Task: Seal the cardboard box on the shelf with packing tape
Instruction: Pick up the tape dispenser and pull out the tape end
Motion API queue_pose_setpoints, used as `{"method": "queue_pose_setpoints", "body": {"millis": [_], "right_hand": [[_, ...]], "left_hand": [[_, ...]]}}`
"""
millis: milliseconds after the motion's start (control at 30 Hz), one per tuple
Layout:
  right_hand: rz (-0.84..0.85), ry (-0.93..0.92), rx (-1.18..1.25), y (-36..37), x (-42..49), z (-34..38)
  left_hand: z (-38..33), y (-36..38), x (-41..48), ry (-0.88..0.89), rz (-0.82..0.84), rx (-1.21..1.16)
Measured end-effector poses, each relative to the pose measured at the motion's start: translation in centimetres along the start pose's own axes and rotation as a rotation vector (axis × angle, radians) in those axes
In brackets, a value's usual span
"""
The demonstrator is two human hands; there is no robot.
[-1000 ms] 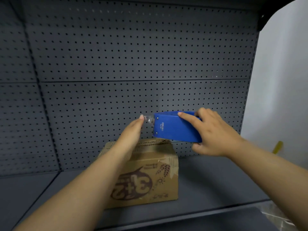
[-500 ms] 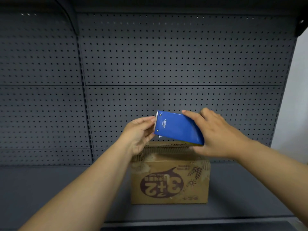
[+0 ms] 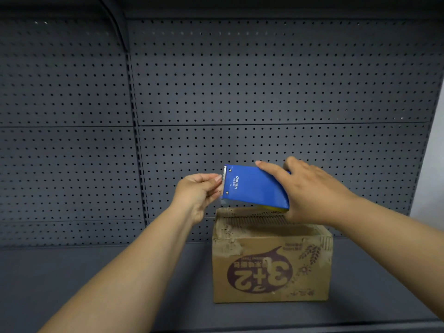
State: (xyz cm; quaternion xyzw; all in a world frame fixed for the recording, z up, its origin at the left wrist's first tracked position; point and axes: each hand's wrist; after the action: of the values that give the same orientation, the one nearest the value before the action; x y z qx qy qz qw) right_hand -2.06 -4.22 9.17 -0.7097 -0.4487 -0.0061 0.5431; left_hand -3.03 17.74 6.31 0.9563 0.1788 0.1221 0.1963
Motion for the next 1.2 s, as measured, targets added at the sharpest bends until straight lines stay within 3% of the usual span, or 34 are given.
{"method": "queue_pose_setpoints", "body": {"millis": [600,900,1200], "right_hand": [[0.03,0.051,0.028,0.8,2.4,-1.0],[0.074,0.09,0.002,1.5,0.7,-4.3],[0.13,0.007,-0.011,1.7,-0.3,-6.4]], "left_hand": [[-2.3,0.1,4.5,0.035,0.046,0.102],[-3.2,-2.0,5.3,0.037,-0.045,0.122],[-1.3,-2.6,4.9,-0.048,-0.156,0.124]]}}
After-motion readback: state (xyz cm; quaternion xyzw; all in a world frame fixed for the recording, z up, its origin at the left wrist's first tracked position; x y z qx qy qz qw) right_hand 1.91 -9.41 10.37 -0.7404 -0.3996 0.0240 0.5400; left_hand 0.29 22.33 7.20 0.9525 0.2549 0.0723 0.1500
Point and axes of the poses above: each hand's wrist, its own x-axis towards the middle knuckle, its own y-axis out of the palm, z = x × y, and after that the axes turned 8 degrees about -x, right-handed
